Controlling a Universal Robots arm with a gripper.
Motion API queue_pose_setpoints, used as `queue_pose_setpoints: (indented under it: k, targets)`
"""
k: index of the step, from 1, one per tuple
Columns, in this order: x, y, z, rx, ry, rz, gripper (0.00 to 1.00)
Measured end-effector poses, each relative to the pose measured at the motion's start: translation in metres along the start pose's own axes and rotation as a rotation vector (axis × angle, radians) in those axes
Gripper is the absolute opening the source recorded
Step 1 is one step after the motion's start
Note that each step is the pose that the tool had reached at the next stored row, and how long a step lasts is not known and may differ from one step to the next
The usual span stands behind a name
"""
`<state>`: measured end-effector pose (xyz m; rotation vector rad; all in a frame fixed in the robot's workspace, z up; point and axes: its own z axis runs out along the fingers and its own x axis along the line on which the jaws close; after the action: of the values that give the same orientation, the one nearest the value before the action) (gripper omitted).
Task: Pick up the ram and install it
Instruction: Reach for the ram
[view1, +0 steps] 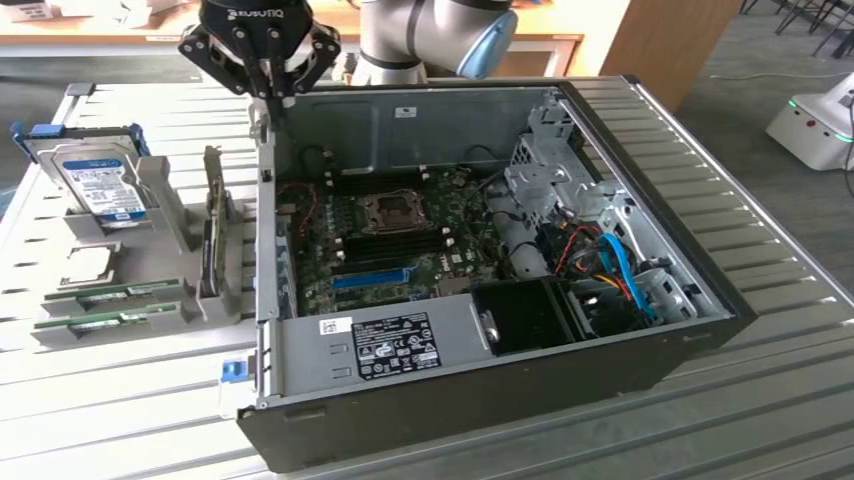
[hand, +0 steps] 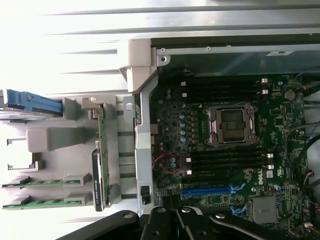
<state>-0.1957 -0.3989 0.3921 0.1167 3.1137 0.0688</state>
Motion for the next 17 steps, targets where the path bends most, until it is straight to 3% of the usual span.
queue_pose_setpoints:
  k: [17]
  targets:
    - [0.025,-0.0019,-0.0004,0.0,0.0,0.0,0.11]
